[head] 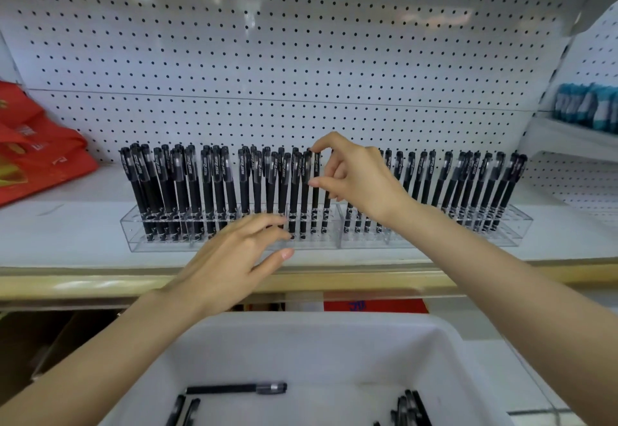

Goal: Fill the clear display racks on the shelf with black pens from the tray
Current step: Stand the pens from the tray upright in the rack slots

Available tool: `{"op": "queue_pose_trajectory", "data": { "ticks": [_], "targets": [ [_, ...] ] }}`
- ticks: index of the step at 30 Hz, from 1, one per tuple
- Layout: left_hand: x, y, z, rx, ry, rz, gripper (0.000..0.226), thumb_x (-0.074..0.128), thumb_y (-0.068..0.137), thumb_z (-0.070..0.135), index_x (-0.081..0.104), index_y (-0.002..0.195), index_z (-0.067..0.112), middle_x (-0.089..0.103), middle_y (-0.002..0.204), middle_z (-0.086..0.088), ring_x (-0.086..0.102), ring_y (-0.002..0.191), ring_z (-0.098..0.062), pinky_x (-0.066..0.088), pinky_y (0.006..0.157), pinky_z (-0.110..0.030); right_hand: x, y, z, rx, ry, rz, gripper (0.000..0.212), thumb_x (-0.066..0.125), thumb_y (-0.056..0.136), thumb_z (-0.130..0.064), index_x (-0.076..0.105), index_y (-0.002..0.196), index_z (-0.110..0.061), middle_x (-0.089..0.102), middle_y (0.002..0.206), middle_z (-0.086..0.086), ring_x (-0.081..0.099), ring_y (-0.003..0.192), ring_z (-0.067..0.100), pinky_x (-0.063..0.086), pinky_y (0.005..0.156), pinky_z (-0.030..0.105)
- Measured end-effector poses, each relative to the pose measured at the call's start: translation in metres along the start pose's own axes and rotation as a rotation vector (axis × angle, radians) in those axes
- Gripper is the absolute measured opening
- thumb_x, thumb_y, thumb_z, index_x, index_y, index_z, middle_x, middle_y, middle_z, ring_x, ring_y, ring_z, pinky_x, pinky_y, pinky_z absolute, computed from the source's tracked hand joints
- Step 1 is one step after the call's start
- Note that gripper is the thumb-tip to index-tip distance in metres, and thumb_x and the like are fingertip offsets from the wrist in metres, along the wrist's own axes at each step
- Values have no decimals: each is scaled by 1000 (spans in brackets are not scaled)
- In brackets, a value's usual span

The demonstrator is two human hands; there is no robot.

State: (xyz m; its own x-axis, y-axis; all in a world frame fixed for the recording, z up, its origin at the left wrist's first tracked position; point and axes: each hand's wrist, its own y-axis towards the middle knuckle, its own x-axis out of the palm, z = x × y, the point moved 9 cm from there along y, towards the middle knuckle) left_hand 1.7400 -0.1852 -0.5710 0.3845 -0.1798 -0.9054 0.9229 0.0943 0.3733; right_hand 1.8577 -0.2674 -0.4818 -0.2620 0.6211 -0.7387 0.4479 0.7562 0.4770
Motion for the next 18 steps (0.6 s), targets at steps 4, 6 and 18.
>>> {"op": "queue_pose_trajectory", "data": {
  "ticks": [4, 6, 18],
  "targets": [
    [-2, -12, 9, 57, 31, 32, 55, 25, 95, 55, 58, 127, 25, 51, 137, 10, 48, 124, -9, 41, 105, -35, 9, -32, -12, -61, 23, -51, 37, 72, 85, -19, 55, 118, -18, 60, 74, -7, 62, 61, 8, 56, 67, 29],
    [1, -20, 14, 65, 26, 17, 54, 25, 95, 54, 56, 129, 25, 52, 136, 10, 48, 124, -7, 40, 105, -33, 21, -53, -16, -80, 31, -101, 37, 71, 85, -21, 56, 118, -19, 61, 77, -6, 63, 64, 8, 56, 68, 29],
    [28, -75, -1, -9, 31, -17, 50, 32, 96, 46, 55, 131, 19, 57, 132, 3, 48, 123, -15, 29, 106, -33, 171, -164, 3, -32, -7, -540, 28, 68, 88, -30, 64, 109, -12, 65, 106, 1, 61, 86, 10, 50, 82, 32]
  ]
}}
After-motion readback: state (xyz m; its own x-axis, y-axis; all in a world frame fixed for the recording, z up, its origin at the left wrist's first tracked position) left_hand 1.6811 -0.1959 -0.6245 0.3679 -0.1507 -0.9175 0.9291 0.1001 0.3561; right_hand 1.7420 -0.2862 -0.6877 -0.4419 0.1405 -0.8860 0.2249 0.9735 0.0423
